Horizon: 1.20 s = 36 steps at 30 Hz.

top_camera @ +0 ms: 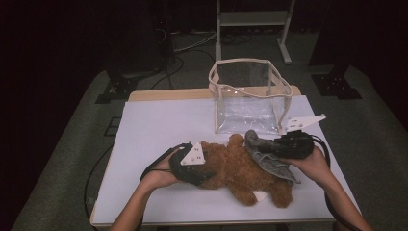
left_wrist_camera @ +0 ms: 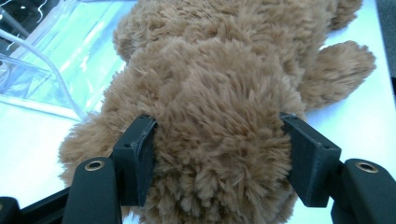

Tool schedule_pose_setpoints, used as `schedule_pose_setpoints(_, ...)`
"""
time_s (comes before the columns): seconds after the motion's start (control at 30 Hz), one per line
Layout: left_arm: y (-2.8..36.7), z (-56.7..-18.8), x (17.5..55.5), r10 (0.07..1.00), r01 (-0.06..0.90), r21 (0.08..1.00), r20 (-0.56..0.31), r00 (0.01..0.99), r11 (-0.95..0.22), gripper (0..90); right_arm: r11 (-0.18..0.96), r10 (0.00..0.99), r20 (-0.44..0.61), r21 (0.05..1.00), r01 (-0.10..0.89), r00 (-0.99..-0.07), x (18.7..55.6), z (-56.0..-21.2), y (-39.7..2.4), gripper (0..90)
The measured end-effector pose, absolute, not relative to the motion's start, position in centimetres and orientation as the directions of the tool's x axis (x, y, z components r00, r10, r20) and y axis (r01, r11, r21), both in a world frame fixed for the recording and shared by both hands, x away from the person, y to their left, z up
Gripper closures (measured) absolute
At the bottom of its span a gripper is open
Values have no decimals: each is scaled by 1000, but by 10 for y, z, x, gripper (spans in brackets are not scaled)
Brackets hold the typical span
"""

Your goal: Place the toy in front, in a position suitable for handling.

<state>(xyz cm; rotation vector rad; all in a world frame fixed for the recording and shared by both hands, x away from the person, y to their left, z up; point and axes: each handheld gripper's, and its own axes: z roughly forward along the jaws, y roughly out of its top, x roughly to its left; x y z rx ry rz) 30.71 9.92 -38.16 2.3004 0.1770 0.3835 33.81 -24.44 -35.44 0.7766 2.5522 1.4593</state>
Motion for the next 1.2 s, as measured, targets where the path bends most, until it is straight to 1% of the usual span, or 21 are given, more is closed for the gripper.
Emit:
schedule_pose_setpoints(0.03,99,-382,307,244,8,728,219,945,-685,343,410,476,160,829,379,-865,338,-354,-244,758)
schedule_pose_setpoints(0.1,102,-383,302,238,7,734,211,948,-680,342,453,446,140,817,358,-884,340,-357,-222,758)
schedule_pose_setpoints(0.17,103,-383,301,237,7,736,209,949,-677,336,466,435,129,814,346,-891,339,-358,-216,758)
schedule_pose_setpoints(0.2,104,-382,300,236,8,744,202,951,-668,322,481,421,120,811,333,-899,337,-361,-205,758)
schedule_pose_setpoints(0.33,102,-374,303,244,14,780,178,953,-626,258,495,391,117,809,316,-913,328,-365,-197,759)
schedule_pose_setpoints(0.4,98,-372,305,236,12,782,174,956,-624,251,497,380,109,813,302,-919,322,-366,-198,758)
schedule_pose_setpoints(0.5,95,-372,308,215,9,766,168,962,-643,260,488,377,96,825,286,-921,311,-367,-204,759)
schedule_pose_setpoints(0.6,95,-377,306,195,21,760,140,971,-650,265,464,384,102,838,287,-918,302,-368,-215,758)
schedule_pose_setpoints(0.83,98,-380,300,189,7,754,156,970,-657,268,443,429,86,848,292,-899,290,-367,-241,757)
schedule_pose_setpoints(1.07,102,-382,296,201,19,766,145,969,-643,291,405,504,120,842,357,-856,287,-371,-274,757)
schedule_pose_setpoints(1.2,103,-384,293,204,18,766,149,968,-642,294,396,528,132,835,381,-839,288,-373,-283,757)
